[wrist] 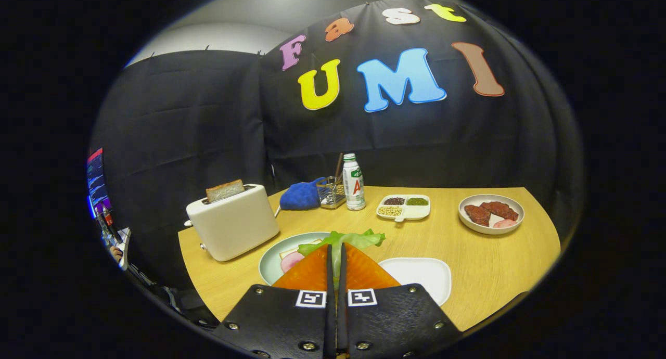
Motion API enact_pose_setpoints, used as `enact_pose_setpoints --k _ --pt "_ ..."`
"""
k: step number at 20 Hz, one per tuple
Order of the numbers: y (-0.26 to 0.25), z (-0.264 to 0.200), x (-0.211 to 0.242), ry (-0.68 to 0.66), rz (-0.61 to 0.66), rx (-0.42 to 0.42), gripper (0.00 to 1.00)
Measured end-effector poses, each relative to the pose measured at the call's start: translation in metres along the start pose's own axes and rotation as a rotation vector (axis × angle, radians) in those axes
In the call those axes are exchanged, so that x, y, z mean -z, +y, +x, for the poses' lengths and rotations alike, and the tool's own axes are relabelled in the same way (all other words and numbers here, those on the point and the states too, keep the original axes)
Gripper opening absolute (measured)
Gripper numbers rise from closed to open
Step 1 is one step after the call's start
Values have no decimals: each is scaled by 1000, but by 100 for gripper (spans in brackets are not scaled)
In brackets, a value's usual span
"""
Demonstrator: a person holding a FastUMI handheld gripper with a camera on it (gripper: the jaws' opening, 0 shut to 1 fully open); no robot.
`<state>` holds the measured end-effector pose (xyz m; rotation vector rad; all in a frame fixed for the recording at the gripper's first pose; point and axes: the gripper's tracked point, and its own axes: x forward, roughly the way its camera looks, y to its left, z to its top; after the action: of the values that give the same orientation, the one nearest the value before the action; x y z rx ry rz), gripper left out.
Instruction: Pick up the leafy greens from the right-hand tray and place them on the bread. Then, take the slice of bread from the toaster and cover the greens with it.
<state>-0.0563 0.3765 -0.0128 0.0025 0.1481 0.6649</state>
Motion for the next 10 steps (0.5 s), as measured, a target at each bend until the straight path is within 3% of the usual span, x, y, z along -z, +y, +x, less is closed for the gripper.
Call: enact_pose_setpoints --k 6,10 --pt "36 38 3 12 23 -88 1" --pt "47 66 17 41 15 -99 1"
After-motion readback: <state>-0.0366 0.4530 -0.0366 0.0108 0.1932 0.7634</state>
